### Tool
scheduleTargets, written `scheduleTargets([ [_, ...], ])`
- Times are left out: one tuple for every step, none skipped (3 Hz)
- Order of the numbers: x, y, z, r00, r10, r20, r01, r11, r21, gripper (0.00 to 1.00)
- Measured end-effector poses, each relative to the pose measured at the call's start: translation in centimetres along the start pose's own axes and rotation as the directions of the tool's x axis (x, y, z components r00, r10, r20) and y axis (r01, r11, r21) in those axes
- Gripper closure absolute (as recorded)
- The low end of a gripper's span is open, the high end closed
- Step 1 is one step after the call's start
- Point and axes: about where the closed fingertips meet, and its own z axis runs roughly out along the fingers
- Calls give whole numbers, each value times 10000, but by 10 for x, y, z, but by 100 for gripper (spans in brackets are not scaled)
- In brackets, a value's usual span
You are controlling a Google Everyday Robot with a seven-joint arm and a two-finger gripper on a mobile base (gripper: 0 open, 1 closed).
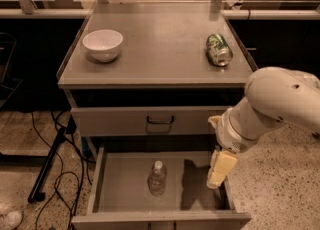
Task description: Pick water bottle from middle drawer and place on counter
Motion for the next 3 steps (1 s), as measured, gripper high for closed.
scheduleTargets([
  [7,-3,31,9986,278,453,-269,9994,-198,0],
  [21,-14,85,9948,501,883,-458,9977,-498,0],
  [21,-14,85,9948,501,884,-458,9977,-499,0],
])
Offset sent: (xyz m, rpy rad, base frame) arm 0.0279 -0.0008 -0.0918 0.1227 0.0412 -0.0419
